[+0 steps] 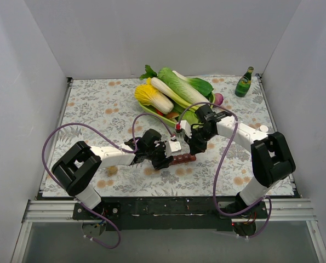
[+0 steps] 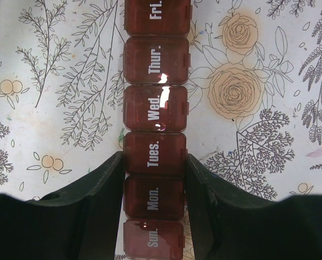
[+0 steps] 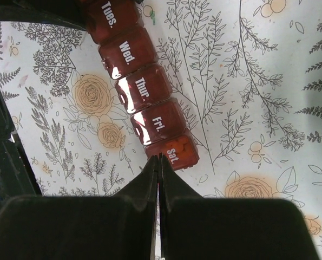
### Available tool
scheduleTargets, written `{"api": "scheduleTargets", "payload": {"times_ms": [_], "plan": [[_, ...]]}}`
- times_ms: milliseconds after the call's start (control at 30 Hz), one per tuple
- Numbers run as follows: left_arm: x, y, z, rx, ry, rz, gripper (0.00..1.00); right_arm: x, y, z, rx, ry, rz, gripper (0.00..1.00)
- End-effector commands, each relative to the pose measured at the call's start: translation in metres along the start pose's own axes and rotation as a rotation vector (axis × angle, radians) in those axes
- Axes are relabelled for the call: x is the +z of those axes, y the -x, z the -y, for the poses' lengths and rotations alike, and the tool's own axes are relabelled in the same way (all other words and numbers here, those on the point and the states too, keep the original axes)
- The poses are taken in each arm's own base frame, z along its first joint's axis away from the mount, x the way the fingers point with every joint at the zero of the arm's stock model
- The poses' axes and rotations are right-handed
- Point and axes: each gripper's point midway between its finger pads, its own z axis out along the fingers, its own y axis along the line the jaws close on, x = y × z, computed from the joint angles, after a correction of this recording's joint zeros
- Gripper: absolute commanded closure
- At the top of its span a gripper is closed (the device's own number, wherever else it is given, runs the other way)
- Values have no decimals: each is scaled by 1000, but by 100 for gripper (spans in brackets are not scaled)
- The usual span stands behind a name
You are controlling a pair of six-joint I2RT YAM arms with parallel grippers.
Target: Sort the pills into containers
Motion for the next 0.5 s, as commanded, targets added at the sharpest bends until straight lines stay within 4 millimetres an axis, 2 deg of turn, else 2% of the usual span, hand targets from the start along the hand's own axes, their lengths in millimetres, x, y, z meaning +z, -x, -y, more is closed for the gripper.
{"api": "scheduleTargets", "payload": {"times_ms": [0, 167, 300, 367, 467], "plan": [[1, -20, 13, -46, -49, -76, 99, -8, 0, -8, -21, -1, -3, 99], [3, -21, 13, -53, -55, -80, 99, 17, -35, -10, 54, 16, -80, 99], [2, -20, 13, -59, -54, -82, 99, 31, -50, -4, 97, 19, -133, 99], [2, -21, 13, -60, -53, -82, 99, 30, -49, -2, 102, 11, -131, 99], [2, -21, 13, -57, -50, -83, 99, 23, -33, -8, 85, 40, -86, 99]]}}
